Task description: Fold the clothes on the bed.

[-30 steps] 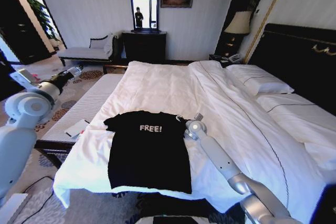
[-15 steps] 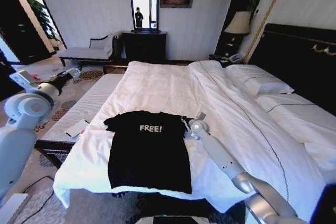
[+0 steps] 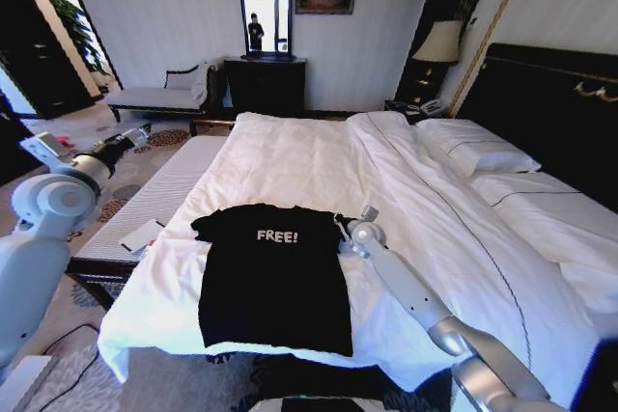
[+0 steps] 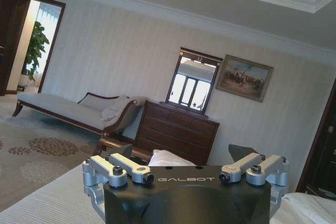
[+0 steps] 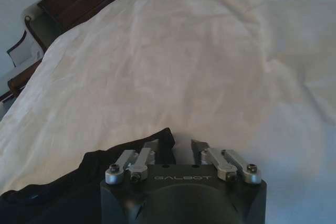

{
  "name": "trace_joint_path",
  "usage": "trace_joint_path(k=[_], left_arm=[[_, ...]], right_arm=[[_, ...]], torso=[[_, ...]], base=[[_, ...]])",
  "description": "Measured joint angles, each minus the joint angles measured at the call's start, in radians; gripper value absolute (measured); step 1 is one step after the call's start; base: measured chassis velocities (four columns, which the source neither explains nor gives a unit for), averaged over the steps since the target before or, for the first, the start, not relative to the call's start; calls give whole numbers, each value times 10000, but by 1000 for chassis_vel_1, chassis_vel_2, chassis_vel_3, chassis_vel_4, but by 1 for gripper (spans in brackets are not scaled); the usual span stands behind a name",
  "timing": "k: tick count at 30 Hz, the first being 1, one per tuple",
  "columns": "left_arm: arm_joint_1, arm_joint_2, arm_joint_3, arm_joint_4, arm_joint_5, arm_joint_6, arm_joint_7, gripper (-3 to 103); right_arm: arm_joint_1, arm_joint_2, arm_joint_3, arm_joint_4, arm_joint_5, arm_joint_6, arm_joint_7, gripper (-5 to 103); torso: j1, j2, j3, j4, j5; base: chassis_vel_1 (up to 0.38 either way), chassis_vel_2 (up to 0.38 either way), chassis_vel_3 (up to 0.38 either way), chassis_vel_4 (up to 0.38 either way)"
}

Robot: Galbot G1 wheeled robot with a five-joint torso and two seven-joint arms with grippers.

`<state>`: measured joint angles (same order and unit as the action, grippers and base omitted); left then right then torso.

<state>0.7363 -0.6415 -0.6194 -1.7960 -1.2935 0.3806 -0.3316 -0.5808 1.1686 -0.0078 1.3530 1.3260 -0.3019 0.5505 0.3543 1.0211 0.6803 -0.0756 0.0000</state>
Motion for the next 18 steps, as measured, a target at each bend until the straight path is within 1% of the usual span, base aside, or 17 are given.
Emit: trace_joint_path(k=[1,3,4,6,7,9,10,11,13,15,18], left_arm=[[-8,8,9,0,0,0,0,100],[-27,12,33,4,0,0,-1,100],[-27,12,33,4,0,0,-1,100],[-39,10,48,24,-1,0,-2,100],[-42,8,55,37,0,0,-2,100],[-52,9,67,80,3,0,-4,100],[-52,9,67,80,3,0,-4,100],[-62,8,70,102,5,0,-4,100],[-73,9,75,139,13,0,-5,100],[-74,9,77,149,15,0,-5,100],[-74,16,75,176,21,0,-5,100]], right_arm=[[11,-16,-42,-48,-24,-19,-46,37],[35,-21,-109,-125,-62,-31,-110,48],[35,-21,-109,-125,-62,-31,-110,48],[38,-9,-160,-143,-76,-38,-151,60],[28,-3,-180,-136,-77,-43,-162,60],[-24,9,-270,-108,-95,-51,-228,71],[-24,9,-270,-108,-95,-51,-228,71],[-33,18,-298,-107,-117,-51,-274,78],[-33,44,-361,-124,-147,-52,-358,68],[-26,49,-391,-129,-147,-52,-370,68],[6,44,-489,-129,-148,-50,-376,51]], torso=[[0,0,0,0,0],[0,0,0,1,0],[0,0,0,1,0],[0,0,0,1,0],[0,0,0,1,0],[0,0,1,1,0],[0,0,1,1,0],[0,0,0,1,0],[0,0,0,2,0],[0,0,1,2,0],[0,0,0,1,0]], base=[[0,0,0,0],[0,0,0,0],[0,0,0,0],[0,0,0,0],[0,0,0,0],[0,0,0,0],[0,0,0,0],[0,0,0,0],[0,0,0,0],[0,0,0,0],[0,0,0,0]])
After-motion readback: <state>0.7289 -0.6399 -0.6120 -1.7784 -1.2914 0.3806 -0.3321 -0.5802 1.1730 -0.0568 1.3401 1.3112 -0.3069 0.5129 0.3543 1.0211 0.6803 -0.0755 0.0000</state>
